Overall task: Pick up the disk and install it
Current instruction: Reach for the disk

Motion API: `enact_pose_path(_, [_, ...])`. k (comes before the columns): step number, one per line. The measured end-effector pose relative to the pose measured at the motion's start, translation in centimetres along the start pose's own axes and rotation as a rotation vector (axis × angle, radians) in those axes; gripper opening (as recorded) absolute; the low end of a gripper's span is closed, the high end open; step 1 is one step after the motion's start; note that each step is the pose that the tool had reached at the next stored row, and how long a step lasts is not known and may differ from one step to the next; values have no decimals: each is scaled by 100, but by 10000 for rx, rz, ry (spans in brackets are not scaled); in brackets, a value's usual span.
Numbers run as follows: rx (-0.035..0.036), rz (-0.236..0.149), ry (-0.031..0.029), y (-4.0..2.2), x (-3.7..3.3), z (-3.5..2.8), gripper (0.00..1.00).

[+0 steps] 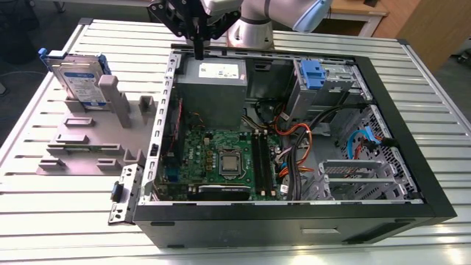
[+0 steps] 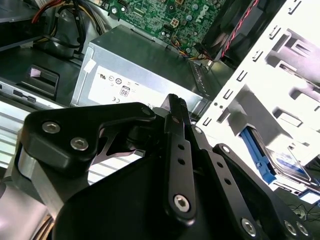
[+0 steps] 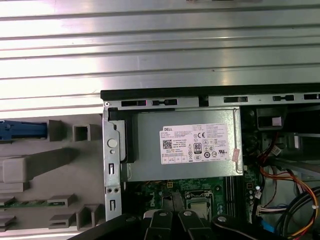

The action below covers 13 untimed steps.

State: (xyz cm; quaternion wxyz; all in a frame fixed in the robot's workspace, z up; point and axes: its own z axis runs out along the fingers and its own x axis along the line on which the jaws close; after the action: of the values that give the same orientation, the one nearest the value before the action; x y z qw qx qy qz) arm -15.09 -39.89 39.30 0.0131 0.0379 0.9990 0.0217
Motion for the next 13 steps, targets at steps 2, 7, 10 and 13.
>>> enact_pose_path(2, [1,1,0,0,4,0,11])
enact_pose_path(7, [0,0,0,-1,14,0,11])
enact_pose_path(10, [1,1,0,-2,25,-1,11])
enact_pose_path(13, [0,1,0,-2,33,-1,11])
